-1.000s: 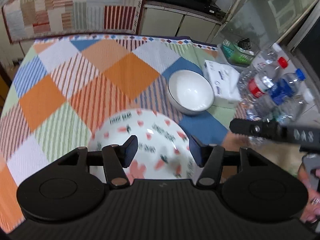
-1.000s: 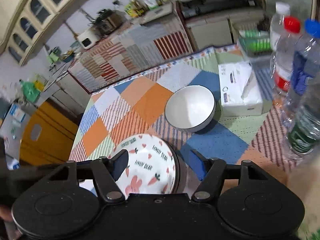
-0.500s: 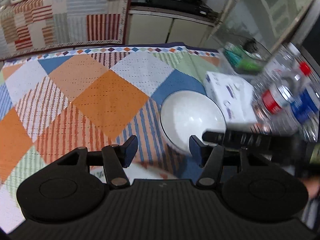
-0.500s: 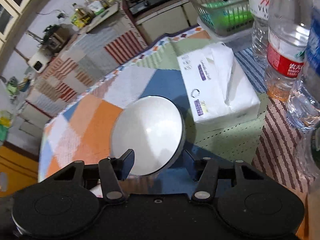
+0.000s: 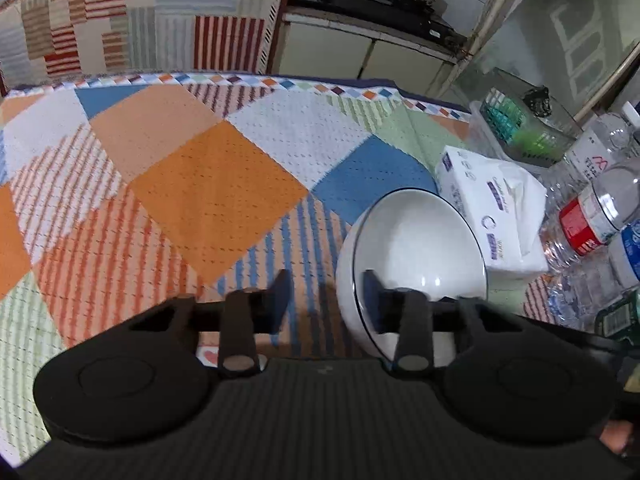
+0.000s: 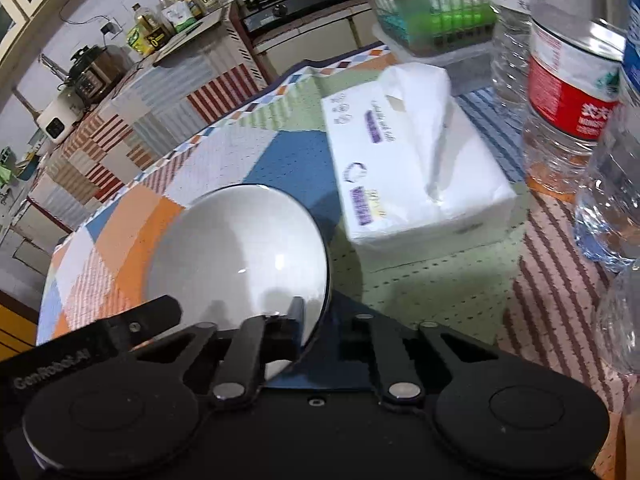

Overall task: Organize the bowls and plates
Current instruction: 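Carry the nested bowls to the bowl by the tissue box and lower them in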

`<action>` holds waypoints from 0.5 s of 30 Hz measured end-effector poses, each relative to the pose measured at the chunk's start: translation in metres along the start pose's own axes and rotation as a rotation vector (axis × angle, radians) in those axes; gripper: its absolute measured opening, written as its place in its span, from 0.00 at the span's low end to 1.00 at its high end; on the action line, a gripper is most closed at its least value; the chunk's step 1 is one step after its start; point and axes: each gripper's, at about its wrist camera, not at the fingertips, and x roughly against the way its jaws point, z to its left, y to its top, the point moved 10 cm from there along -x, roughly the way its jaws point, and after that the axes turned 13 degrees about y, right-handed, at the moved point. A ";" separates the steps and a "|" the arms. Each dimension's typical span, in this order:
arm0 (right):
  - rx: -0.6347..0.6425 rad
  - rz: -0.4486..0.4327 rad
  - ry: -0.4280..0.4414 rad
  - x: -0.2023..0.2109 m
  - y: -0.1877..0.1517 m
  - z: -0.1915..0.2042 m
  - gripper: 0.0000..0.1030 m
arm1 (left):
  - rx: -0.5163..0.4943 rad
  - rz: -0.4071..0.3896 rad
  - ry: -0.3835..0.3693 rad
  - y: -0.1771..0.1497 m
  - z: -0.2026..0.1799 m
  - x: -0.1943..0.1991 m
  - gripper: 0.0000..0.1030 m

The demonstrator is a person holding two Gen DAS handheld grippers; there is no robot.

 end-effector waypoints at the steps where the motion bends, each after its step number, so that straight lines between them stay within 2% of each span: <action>1: -0.008 -0.001 0.006 0.000 -0.001 -0.004 0.10 | 0.003 0.011 -0.012 -0.002 -0.001 -0.001 0.21; 2: -0.027 -0.010 0.030 0.000 -0.001 -0.007 0.09 | 0.006 0.024 -0.029 -0.003 -0.003 -0.001 0.13; 5: -0.083 -0.027 0.107 0.002 -0.001 -0.011 0.08 | 0.002 0.028 -0.032 -0.007 -0.007 0.003 0.12; 8: -0.102 -0.004 0.114 0.002 -0.005 -0.012 0.09 | -0.021 0.031 -0.016 -0.009 -0.008 0.013 0.12; 12: -0.109 0.007 0.155 0.016 -0.007 -0.004 0.09 | -0.068 0.030 -0.034 -0.008 -0.008 0.037 0.13; 15: -0.103 0.029 0.186 0.031 -0.012 0.007 0.10 | -0.055 0.021 -0.058 -0.007 -0.004 0.059 0.13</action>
